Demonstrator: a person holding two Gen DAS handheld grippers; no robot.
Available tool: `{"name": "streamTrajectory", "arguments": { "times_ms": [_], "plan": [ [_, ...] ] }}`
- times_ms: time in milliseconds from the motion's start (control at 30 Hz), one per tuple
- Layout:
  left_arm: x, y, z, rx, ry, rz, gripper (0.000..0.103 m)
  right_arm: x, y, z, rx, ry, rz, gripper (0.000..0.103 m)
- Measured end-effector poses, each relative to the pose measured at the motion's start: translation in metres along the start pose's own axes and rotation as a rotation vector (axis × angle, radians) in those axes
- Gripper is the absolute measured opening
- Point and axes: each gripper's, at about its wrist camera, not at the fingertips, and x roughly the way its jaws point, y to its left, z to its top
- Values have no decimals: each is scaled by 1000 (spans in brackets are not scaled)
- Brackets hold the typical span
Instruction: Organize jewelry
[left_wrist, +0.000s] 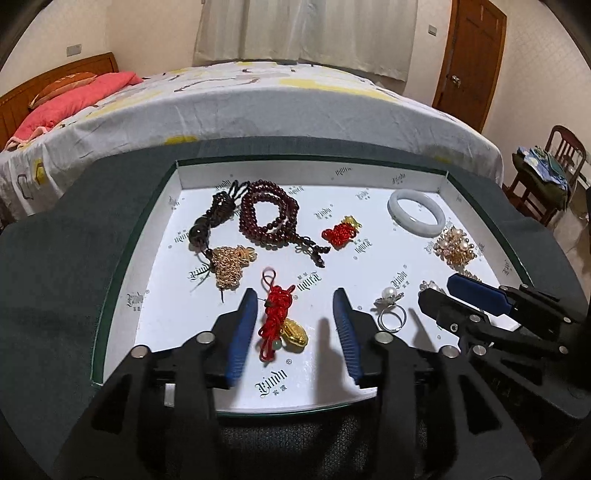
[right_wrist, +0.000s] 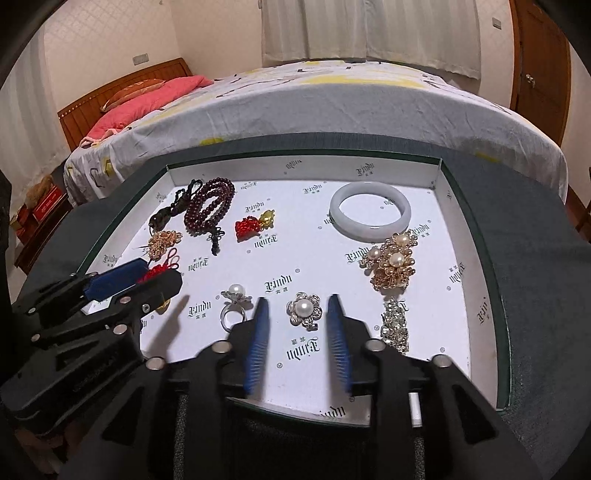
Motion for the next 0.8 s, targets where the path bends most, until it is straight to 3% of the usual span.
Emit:
{"name": "streamTrajectory", "arguments": {
  "times_ms": [300, 367, 500, 800],
  "plan": [
    [-6, 0, -3, 3, -2, 12, 59, -7, -2, -2, 13, -10, -4, 37],
    [-10, 0, -4, 4, -7, 21, 62, -10, -2, -3, 19, -14, -6, 45],
    [-17, 0, -8, 7, -10, 41, 70, -17, -2, -4, 26, -26, -13, 48],
    [-51, 1, -16, 1, -35, 101, 83, -47, 2, -8, 33, -69, -47, 67]
  ]
}}
